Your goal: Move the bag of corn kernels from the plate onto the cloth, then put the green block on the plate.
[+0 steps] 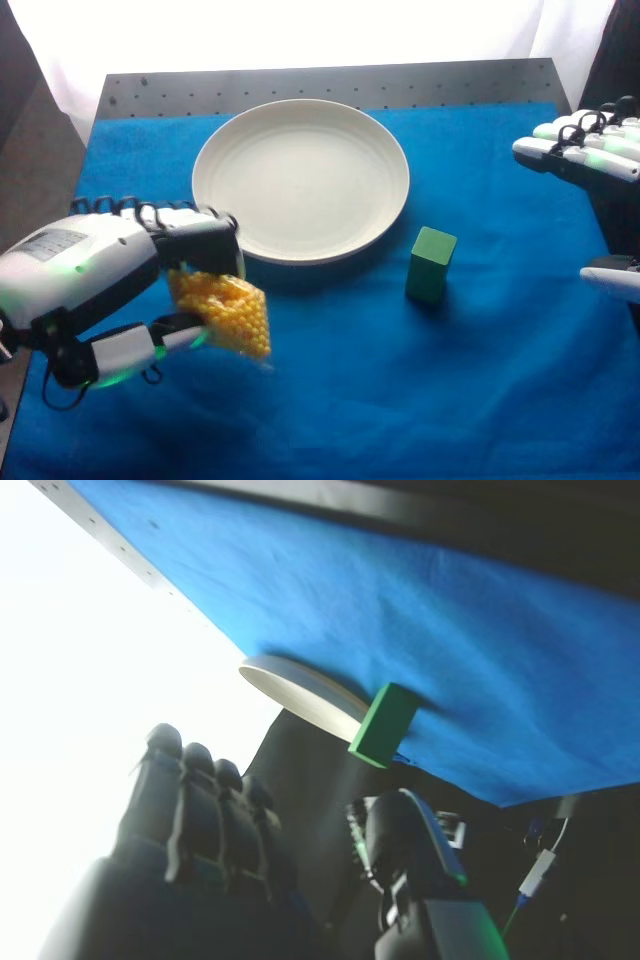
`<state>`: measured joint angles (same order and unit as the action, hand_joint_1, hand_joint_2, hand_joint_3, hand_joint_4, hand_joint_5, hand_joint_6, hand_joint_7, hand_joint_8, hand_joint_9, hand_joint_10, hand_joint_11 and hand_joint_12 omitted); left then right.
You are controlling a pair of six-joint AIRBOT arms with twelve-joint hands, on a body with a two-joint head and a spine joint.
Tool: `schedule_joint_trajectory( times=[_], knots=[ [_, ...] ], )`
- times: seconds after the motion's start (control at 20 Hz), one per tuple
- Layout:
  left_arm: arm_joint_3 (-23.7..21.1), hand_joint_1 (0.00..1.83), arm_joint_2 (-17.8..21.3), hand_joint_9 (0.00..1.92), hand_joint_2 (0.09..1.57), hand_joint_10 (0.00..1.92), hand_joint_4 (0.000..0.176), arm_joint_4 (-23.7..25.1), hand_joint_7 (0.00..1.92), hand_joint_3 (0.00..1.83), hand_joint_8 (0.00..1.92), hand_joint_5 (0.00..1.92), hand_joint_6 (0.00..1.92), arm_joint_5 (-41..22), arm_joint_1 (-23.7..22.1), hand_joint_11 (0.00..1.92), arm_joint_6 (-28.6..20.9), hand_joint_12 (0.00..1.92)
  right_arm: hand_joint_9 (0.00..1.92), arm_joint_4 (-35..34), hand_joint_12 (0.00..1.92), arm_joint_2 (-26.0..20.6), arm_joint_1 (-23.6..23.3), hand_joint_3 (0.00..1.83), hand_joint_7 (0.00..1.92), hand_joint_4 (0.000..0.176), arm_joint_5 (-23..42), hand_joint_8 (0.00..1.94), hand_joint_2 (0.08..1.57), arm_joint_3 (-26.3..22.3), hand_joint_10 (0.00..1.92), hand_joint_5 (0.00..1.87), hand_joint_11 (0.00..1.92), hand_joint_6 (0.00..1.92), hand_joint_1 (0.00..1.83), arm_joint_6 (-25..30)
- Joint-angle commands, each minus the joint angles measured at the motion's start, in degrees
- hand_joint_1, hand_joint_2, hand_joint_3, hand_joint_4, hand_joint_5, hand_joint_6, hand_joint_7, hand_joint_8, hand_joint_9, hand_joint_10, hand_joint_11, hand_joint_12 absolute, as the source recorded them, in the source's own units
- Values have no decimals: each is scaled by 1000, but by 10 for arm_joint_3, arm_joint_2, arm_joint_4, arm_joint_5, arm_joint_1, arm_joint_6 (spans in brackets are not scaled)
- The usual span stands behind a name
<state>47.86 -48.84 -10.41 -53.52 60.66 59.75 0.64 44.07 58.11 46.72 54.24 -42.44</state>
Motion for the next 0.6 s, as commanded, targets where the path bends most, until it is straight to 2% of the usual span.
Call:
schedule_joint_trajectory(
  times=[0.0,0.05,0.1,0.15,0.2,0.25,0.4,0.45,0.5,0.55],
  knots=[
    [0,465,-2,18,1128,51,161,9,20,0,31,20,54,-84,-5,3,-4,176,0,-8,0,0,-3,0,0,40,68,0,1302,-2,0,0,0,0,746,2],
    [1,465,-2,18,1128,51,161,6,20,0,31,20,54,-84,-5,3,-4,176,0,-8,0,0,-3,0,0,40,68,0,1302,-2,0,0,0,0,746,2],
    [1,393,-2,3,1027,9,173,3,3,0,5,3,10,-88,-4,0,-4,34,0,-7,0,0,-3,0,0,64,69,0,1297,-2,0,0,0,0,725,3],
    [2,307,-2,0,988,0,176,1,0,0,0,0,0,-94,-4,0,-4,0,0,2,5,0,-3,0,0,0,76,0,1301,-2,0,0,10,0,691,13],
    [2,307,-2,0,988,0,176,-1,0,0,0,0,0,-99,-3,0,-4,0,0,9,5,0,-3,0,0,0,79,0,1301,-1,0,0,10,0,691,20],
    [3,239,-1,0,1004,0,176,-11,0,0,0,0,0,-113,-1,0,-3,0,0,33,0,0,-3,0,0,0,85,0,1287,9,0,0,0,0,716,49],
    [11,281,0,0,1091,0,167,-47,0,9,0,0,0,-158,5,0,-3,0,0,87,2,32,-29,0,0,0,82,0,1274,46,0,0,3,0,653,117],
    [11,294,0,0,1126,0,127,-56,0,19,0,0,0,-169,7,0,-3,0,0,95,4,40,-38,0,0,13,75,0,1283,50,0,0,9,0,640,119],
    [11,342,1,0,1157,0,151,-66,0,24,0,0,0,-185,11,0,-3,0,7,109,16,51,-55,0,0,34,57,0,1282,55,3,0,31,0,651,119],
    [10,371,2,0,1174,0,149,-80,0,22,0,0,0,-207,21,0,-3,0,50,137,422,70,-85,4,0,32,19,0,1273,65,11,0,5,0,659,119]
  ],
)
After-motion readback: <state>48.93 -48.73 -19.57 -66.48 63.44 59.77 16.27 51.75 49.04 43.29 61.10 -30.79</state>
